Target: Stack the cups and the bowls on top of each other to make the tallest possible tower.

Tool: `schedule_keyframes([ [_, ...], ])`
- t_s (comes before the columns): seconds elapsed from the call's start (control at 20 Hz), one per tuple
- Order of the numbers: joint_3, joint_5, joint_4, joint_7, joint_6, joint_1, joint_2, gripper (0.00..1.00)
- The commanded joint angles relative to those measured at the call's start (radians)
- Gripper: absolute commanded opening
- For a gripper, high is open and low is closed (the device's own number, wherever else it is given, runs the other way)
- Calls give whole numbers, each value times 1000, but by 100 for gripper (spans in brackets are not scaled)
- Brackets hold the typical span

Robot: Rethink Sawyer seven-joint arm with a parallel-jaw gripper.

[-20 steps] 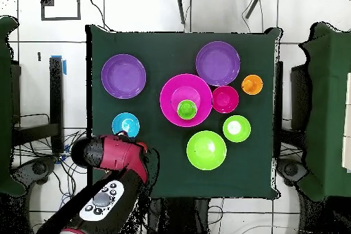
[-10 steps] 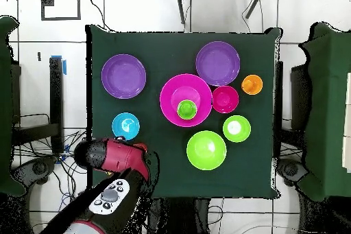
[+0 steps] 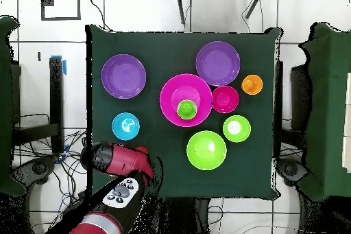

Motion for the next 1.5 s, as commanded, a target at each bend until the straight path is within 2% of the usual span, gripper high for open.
schedule_keyframes([
  [0.05, 183, 10, 93, 114, -143, -49, 24, 100],
  [0.25, 191, -11, 94, 114, -213, -65, 32, 100],
  [0.5, 90, -28, 29, 146, -277, 7, 73, 100],
  [0.6, 56, -27, 5, 143, -291, 25, 83, 100],
  [1.0, 5, -32, -32, 98, -282, 25, 73, 100],
  [1.5, 53, -60, -40, 65, -317, -36, 66, 100],
])
